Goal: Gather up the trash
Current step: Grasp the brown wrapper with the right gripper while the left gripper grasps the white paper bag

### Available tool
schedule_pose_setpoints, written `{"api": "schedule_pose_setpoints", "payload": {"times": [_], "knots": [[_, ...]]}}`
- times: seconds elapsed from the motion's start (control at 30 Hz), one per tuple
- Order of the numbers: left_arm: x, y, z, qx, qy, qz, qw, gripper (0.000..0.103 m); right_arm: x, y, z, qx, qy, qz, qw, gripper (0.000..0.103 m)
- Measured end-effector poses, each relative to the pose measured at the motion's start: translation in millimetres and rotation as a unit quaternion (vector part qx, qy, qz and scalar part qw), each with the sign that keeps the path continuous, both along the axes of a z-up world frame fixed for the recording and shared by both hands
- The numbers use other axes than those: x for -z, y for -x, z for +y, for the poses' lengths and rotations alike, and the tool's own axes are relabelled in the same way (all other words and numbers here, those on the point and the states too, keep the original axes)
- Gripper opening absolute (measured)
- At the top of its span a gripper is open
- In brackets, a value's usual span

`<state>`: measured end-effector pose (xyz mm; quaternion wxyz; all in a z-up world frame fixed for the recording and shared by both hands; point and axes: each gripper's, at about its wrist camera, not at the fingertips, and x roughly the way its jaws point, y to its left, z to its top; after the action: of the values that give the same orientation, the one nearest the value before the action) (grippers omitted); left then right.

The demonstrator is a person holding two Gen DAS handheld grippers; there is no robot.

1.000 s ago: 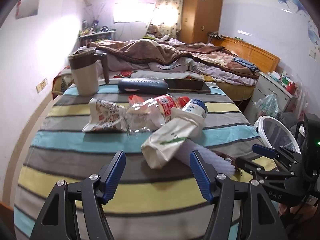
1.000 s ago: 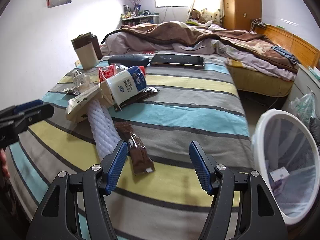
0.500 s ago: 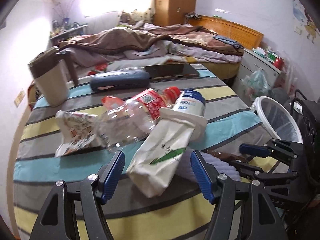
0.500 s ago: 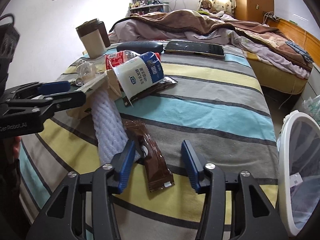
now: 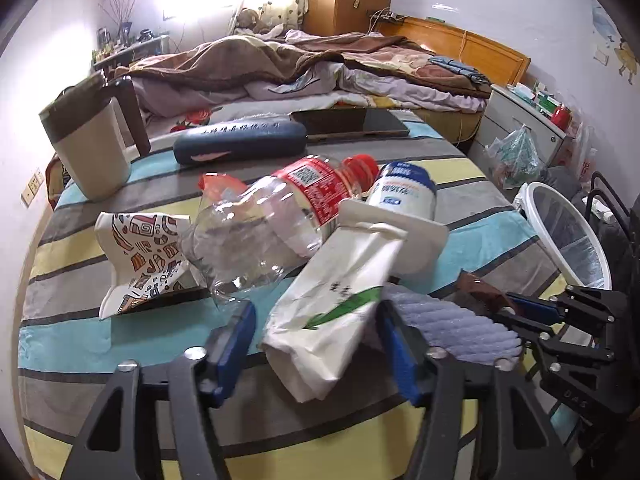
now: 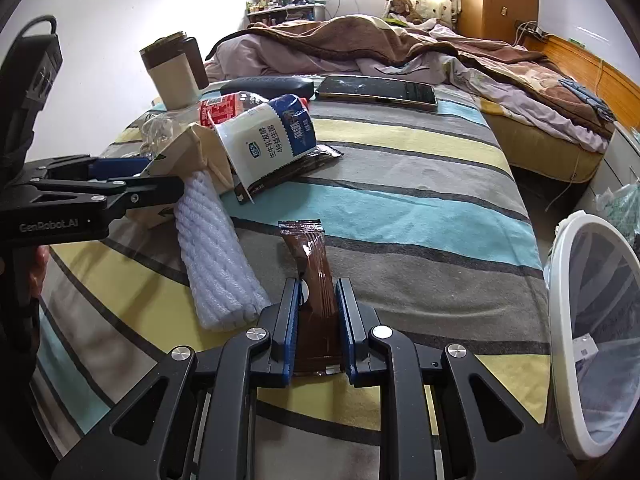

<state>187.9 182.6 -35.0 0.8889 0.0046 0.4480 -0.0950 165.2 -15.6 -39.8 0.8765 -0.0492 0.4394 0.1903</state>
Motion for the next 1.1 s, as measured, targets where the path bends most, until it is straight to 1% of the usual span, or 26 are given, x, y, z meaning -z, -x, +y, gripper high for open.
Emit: {"api": "schedule_pose_setpoints", "payload": {"times": [0.03,0.13,0.17,0.2,0.23,0.4,0.5,0.73,0.97,1.1], "knots": [[1.3,-0.3,-0.2,-0.002,0.0,0.002,1.0,0.048,0.1,-0.6,0.3,0.0,0.0,0.0,1.0,0.021],[2.0,0.8,0.4,-0.01,-0.001,-0.002,0.9999,0.045,0.7,-0.8,1.0,-0.001,0.0,-0.001,1.0,0.021],[2.1,0.7,1.3,-0.015,-0.001,-0.002,0.9999,0.042,0.9,-0.9,1.5,-0.001,0.0,-0.001,1.0,0.021],[2.2,1.2,2.2,-0.021,-0.001,-0.002,0.9998,0.036,0.8,-1.2,1.5,-0.001,0.0,-0.002,1.0,0.021],[2.4,2.4,2.5,-0.024,-0.003,-0.002,0.9997,0.033,0.9,-1.4,1.7,-0.002,0.0,-0.001,1.0,0.021],[-0.2,9.6,5.9,-0.044,-0.002,-0.01,0.999,0.033,0.6,0.3,0.7,-0.005,-0.003,-0.003,1.0,0.021],[-6.7,18.8,7.0,-0.056,-0.007,-0.023,0.9981,0.033,-0.5,2.4,-0.7,-0.005,-0.007,-0.006,1.0,0.021],[-20.1,38.7,10.5,-0.071,0.001,-0.036,0.9968,0.033,-4.5,8.5,-4.2,0.001,-0.015,-0.018,1.0,0.02],[-30.3,60.2,3.8,-0.084,-0.001,-0.049,0.9953,0.033,-10.6,14.1,-10.9,0.011,-0.028,-0.032,0.999,0.02],[-42.8,70.4,-7.2,-0.085,-0.008,-0.067,0.9941,0.033,-16.8,17.8,-20.1,0.018,-0.04,-0.042,0.998,0.02]]}}
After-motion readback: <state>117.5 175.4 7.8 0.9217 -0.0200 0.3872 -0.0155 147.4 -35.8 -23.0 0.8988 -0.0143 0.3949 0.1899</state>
